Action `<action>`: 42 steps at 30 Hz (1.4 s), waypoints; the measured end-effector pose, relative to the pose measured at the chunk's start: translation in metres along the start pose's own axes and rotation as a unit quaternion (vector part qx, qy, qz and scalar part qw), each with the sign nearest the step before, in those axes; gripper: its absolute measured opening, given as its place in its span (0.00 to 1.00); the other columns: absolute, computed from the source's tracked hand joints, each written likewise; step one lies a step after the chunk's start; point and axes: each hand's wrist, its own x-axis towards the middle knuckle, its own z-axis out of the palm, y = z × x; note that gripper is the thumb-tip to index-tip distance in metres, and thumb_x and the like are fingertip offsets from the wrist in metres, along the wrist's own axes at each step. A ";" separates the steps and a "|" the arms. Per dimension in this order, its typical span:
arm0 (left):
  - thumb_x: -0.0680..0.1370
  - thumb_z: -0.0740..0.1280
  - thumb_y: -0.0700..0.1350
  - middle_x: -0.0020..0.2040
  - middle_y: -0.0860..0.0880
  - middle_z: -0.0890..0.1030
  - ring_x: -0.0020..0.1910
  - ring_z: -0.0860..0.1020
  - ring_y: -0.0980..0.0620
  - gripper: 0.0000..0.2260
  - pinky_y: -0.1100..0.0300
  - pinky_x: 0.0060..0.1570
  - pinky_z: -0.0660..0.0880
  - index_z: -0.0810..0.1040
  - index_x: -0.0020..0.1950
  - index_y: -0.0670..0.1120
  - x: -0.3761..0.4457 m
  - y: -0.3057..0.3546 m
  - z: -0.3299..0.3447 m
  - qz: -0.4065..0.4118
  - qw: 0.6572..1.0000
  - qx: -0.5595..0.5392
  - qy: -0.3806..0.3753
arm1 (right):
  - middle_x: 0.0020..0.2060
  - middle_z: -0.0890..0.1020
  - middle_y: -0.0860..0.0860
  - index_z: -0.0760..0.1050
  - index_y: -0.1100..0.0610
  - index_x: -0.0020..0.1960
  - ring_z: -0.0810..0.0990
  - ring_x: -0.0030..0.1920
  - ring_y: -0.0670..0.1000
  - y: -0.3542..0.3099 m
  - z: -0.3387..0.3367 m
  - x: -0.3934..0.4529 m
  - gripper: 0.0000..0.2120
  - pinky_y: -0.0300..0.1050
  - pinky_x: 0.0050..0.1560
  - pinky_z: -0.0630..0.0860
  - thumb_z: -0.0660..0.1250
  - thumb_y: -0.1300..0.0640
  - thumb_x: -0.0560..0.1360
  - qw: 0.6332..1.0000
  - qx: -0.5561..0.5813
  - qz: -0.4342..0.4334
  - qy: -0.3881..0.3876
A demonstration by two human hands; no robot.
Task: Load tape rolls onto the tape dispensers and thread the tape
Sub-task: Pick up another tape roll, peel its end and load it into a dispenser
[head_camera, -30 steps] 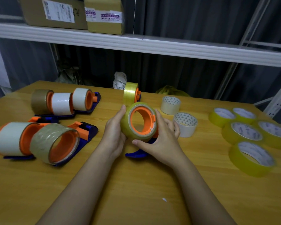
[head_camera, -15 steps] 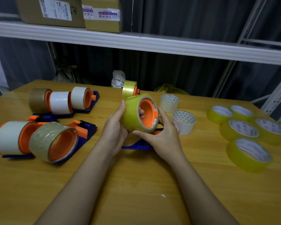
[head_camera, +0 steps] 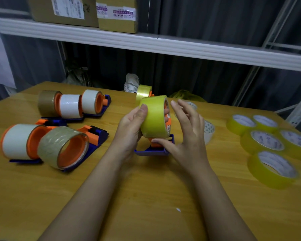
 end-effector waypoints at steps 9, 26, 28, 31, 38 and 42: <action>0.78 0.57 0.53 0.52 0.48 0.84 0.54 0.81 0.49 0.16 0.59 0.50 0.79 0.76 0.60 0.47 -0.002 -0.001 0.003 0.009 0.998 0.051 -0.032 | 0.78 0.53 0.51 0.50 0.42 0.76 0.57 0.75 0.52 0.003 0.001 0.000 0.49 0.36 0.69 0.53 0.76 0.41 0.65 0.996 0.035 0.007 -0.078; 0.73 0.44 0.67 0.55 0.40 0.81 0.58 0.79 0.44 0.32 0.53 0.56 0.77 0.74 0.63 0.50 -0.001 -0.004 0.000 -0.060 0.991 -0.010 -0.122 | 0.69 0.66 0.52 0.60 0.42 0.71 0.68 0.68 0.54 0.003 -0.004 -0.002 0.46 0.57 0.56 0.77 0.78 0.36 0.60 0.995 0.084 0.034 -0.044; 0.73 0.44 0.66 0.58 0.40 0.81 0.59 0.79 0.44 0.31 0.52 0.57 0.77 0.74 0.63 0.51 -0.002 -0.004 0.001 -0.062 0.990 -0.008 -0.127 | 0.68 0.67 0.50 0.60 0.43 0.71 0.70 0.66 0.52 0.002 -0.005 -0.002 0.46 0.55 0.55 0.78 0.78 0.35 0.59 0.994 0.091 0.046 -0.044; 0.72 0.44 0.66 0.56 0.44 0.82 0.58 0.80 0.46 0.30 0.55 0.54 0.78 0.73 0.61 0.53 -0.003 -0.004 0.001 -0.069 0.989 -0.001 -0.131 | 0.66 0.69 0.47 0.61 0.45 0.72 0.73 0.63 0.50 -0.001 -0.006 -0.001 0.47 0.54 0.52 0.79 0.77 0.34 0.59 0.992 0.098 0.063 -0.039; 0.68 0.48 0.72 0.59 0.43 0.80 0.60 0.79 0.45 0.35 0.51 0.60 0.75 0.72 0.64 0.52 -0.005 -0.003 0.003 -0.054 0.988 0.014 -0.142 | 0.63 0.72 0.43 0.61 0.43 0.71 0.75 0.60 0.47 -0.007 -0.010 -0.002 0.47 0.52 0.52 0.80 0.75 0.31 0.58 0.986 0.108 0.117 -0.045; 0.65 0.55 0.77 0.61 0.42 0.79 0.61 0.78 0.44 0.40 0.50 0.62 0.74 0.72 0.66 0.51 -0.006 -0.005 0.003 -0.040 0.988 0.025 -0.149 | 0.61 0.74 0.42 0.61 0.40 0.69 0.76 0.60 0.48 -0.009 -0.011 -0.001 0.45 0.53 0.51 0.80 0.74 0.30 0.58 0.977 0.138 0.154 -0.051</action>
